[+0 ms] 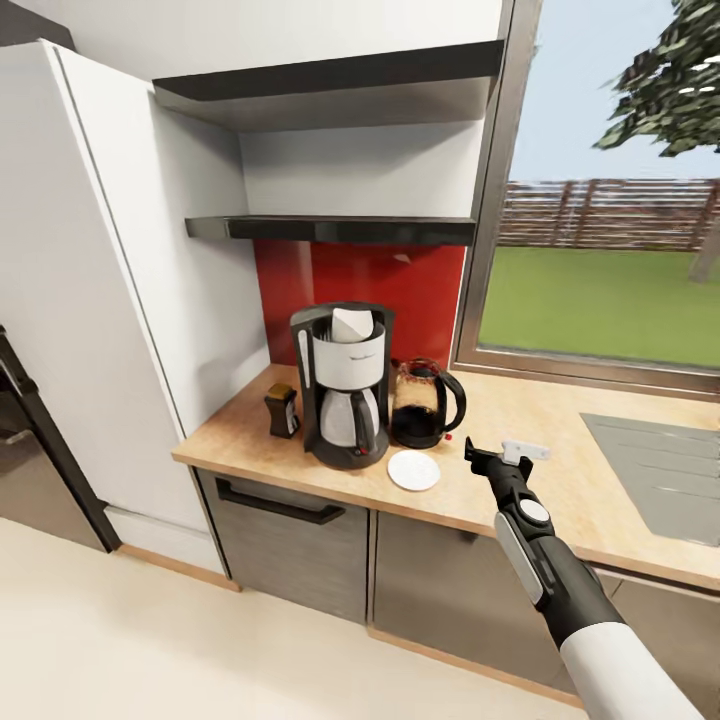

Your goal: Set up a coffee station on the kitchen countertop: keep the coffee maker on the countertop, move the bottle of coffee from the kitchen shelf to the counter next to the coffee maker, place a paper coffee filter on top of the coffee maker, put the saucer next to the coffee maker with the coffee cup on the saucer, and place the electric kettle next to the coffee maker.

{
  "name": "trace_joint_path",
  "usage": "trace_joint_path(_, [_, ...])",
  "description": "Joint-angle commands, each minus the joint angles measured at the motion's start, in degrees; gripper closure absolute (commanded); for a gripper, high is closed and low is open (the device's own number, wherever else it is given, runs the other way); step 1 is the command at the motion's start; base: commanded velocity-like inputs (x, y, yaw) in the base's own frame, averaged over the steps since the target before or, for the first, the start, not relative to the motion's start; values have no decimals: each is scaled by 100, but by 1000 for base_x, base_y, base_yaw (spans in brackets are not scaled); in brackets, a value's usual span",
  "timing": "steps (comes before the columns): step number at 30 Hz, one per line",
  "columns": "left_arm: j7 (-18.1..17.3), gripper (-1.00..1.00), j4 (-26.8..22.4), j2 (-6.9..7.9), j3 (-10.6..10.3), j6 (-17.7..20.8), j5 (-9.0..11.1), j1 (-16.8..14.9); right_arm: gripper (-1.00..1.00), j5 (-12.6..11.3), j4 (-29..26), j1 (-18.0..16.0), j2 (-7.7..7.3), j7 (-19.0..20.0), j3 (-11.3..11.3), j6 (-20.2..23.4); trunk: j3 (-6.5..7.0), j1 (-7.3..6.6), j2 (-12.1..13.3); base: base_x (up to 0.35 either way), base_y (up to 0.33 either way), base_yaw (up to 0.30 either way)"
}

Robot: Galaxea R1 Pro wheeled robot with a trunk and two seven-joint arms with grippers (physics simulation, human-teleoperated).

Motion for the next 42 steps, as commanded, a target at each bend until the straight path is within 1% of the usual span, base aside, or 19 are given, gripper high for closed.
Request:
trace_joint_path(1, [22,-100,-53,0,37,-91,-60,-17,-100,-35,-14,-5,-8,-49,28,27,-13,3,-13,-31,0,0])
trace_joint_path(3, [22,-100,-221,0,33,-203,-60,-30,-100,-36,-27,-5,-8,-47,29,28,-13,3,-13,-16,0,0])
trace_joint_path(7, [22,-100,-496,-6,39,-278,-56,-37,-100,-39,-42,-3,12,-46,36,29,-13,3,-13,-14,0,0])
trace_joint_path(11, [22,-100,-588,-9,39,-304,-57,-38,-100,-37,-31,2,50,-45,33,25,-13,3,-13,-173,0,0])
trace_joint_path(17, [22,-100,-726,-6,33,-326,-60,-49,-100,-27,-2,11,62,-63,30,16,-13,3,-13,-285,0,0])
trace_joint_path(21, [22,-100,-768,-9,36,-328,-60,-54,-100,-14,-9,12,62,-72,26,9,-13,3,-13,-109,0,0])
trace_joint_path(27, [22,-100,-779,-9,38,-328,-60,-56,-100,-27,-7,13,62,-72,21,-169,-13,3,-13,-16,0,0])
trace_joint_path(29, [22,-100,-778,-9,38,-328,-60,-56,-100,-35,-13,13,94,-79,22,-220,-13,3,-13,-2,0,0])
trace_joint_path(35, [22,-100,-779,-9,38,-328,-60,-56,-100,-31,-14,13,102,-88,19,-234,-13,3,-13,0,0,0])
trace_joint_path(42, [22,-100,-773,-9,38,-328,-60,-56,-100,-36,-28,20,106,-89,12,-235,10,3,-13,0,0,-167])
